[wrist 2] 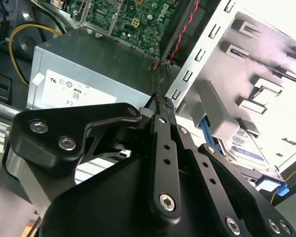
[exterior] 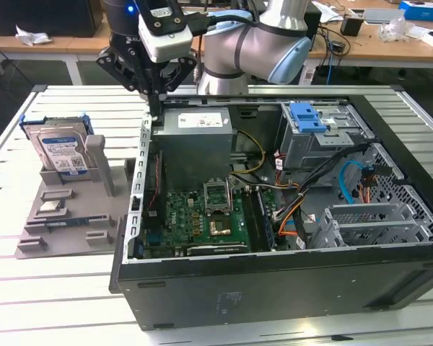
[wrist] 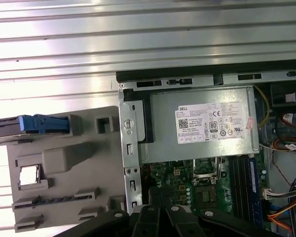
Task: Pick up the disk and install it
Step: 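Reach for the disk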
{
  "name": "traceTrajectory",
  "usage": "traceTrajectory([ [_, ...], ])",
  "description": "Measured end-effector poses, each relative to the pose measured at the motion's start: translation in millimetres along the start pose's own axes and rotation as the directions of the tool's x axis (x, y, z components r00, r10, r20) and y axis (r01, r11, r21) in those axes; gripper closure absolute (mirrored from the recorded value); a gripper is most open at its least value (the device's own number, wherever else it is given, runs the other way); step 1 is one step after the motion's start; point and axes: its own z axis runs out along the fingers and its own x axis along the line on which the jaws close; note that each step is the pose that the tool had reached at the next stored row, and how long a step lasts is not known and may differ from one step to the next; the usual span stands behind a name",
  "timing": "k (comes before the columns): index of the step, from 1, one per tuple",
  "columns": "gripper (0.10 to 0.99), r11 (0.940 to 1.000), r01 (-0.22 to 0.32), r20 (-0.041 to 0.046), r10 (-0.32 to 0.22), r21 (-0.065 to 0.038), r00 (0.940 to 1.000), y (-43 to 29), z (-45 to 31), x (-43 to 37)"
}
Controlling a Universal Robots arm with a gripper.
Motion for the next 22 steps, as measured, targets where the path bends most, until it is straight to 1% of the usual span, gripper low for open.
traceTrajectory([
  [1,0.98,1.0,0.0,0.0,0.0,0.0,1.0,-0.3,-0.1,4.4],
  [3,0.98,1.0,0.0,0.0001,0.0,0.0,1.0,-1.2,-0.4,16.4],
  [5,0.98,1.0,0.0,0.0,0.0,0.0,1.0,-1.8,-0.6,24.1],
  [15,0.98,1.0,0.0,0.0,0.0,0.0,1.0,-3.6,-1.2,48.4],
  [21,0.98,1.0,0.0,0.0,0.0,0.0,1.0,-4.8,-1.6,65.1],
  [22,0.98,1.0,0.0,0.0,0.0,0.0,1.0,-5.1,-1.8,69.0],
])
